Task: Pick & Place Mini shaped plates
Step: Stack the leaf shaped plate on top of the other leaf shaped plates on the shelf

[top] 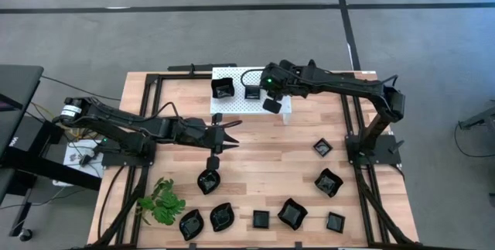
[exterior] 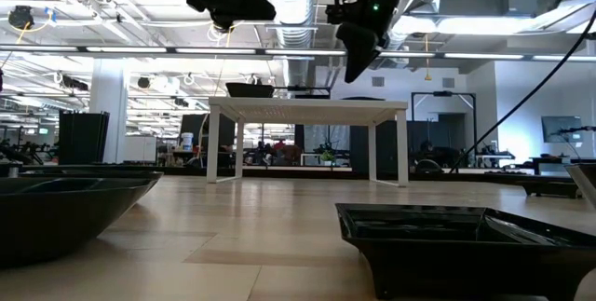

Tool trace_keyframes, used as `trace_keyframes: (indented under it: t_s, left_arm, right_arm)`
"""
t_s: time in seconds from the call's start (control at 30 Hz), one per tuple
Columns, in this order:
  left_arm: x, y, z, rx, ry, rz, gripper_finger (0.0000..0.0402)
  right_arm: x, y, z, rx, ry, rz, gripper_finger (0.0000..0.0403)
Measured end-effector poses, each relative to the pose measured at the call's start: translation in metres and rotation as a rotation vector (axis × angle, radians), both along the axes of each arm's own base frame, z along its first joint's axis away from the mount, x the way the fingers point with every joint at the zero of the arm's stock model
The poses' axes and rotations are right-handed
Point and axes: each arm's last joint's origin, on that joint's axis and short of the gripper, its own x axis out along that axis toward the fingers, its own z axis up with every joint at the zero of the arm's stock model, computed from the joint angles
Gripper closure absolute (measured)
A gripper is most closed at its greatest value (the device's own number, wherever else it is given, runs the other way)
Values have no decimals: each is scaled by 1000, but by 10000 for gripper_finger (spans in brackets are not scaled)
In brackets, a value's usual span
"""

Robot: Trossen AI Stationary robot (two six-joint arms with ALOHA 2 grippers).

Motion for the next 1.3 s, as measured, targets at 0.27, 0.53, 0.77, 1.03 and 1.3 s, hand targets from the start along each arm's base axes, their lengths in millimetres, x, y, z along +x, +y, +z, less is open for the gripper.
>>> trace_keyframes:
  t_s: [0.27,0.53,0.77,1.03,1.3]
  left_arm:
    - [0,-1,0,-52,-2,19,346]
    - [1,-14,3,-57,-41,-31,336]
    - [-1,-25,4,-102,-52,-53,310]
    - [13,-39,-5,-231,-79,5,300]
    - [50,-51,-17,-239,26,168,300]
  right_arm:
    - [2,27,30,-14,-49,80,301]
    - [-30,99,77,-9,-94,282,300]
    - [-74,140,17,133,-167,375,300]
    - [-105,152,-72,308,-438,633,300]
    - [-108,149,-75,229,-475,706,300]
